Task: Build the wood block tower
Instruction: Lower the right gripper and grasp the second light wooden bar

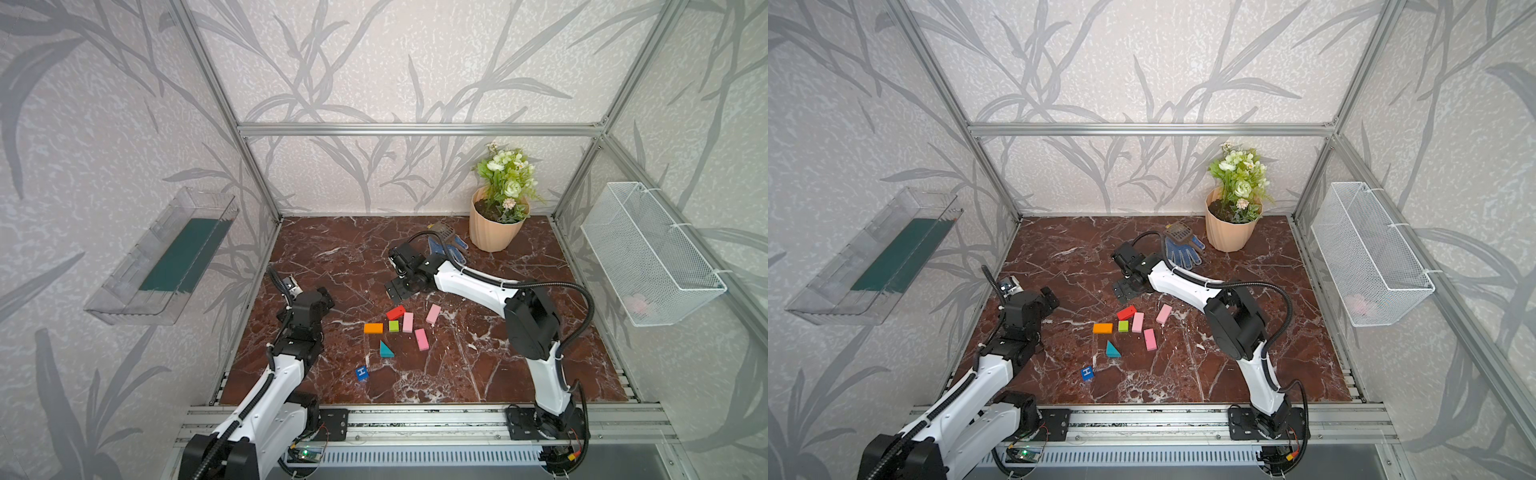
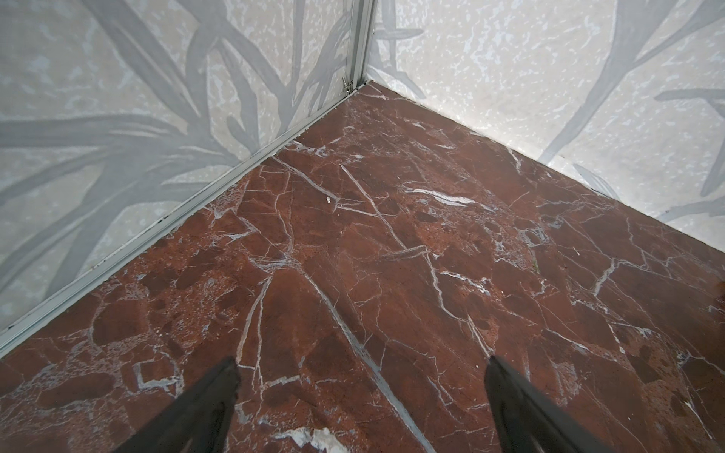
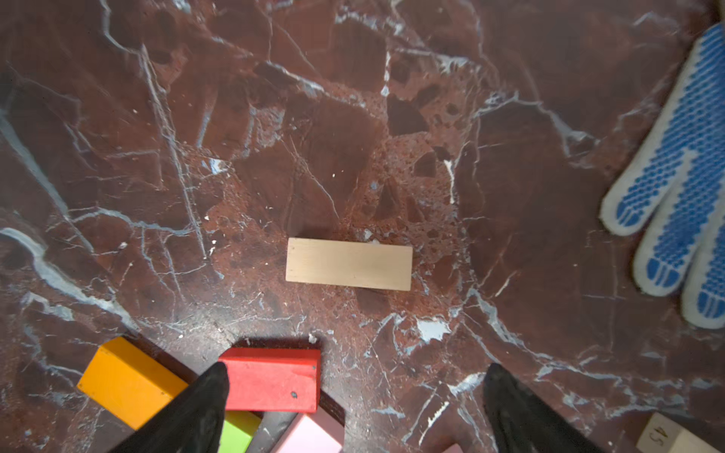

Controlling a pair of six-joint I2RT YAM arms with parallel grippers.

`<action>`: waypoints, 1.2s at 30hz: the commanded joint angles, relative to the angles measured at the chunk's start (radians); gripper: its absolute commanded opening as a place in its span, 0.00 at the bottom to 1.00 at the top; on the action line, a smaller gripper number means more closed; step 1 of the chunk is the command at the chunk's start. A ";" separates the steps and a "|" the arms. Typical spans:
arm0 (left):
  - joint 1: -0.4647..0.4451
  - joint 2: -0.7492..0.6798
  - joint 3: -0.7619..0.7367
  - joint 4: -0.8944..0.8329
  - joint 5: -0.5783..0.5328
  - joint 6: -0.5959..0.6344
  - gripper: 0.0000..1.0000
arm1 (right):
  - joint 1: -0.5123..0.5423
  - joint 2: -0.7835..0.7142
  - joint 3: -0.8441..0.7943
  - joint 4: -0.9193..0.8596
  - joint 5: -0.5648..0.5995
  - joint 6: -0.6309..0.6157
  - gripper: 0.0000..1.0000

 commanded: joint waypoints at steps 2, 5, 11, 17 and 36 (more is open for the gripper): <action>-0.004 0.004 0.027 -0.001 -0.015 -0.003 0.98 | -0.001 0.101 0.104 -0.127 -0.016 -0.005 0.99; -0.004 0.005 0.029 0.000 -0.014 -0.003 0.98 | -0.001 0.176 0.195 -0.174 -0.013 -0.011 0.99; -0.004 0.009 0.030 0.000 -0.013 -0.001 0.98 | -0.001 0.305 0.368 -0.263 -0.026 -0.006 0.99; -0.004 0.010 0.031 0.000 -0.012 0.000 0.98 | -0.007 0.347 0.422 -0.285 -0.019 0.015 0.99; -0.004 0.010 0.031 -0.001 -0.011 -0.001 0.98 | -0.021 0.413 0.504 -0.341 0.018 0.089 0.83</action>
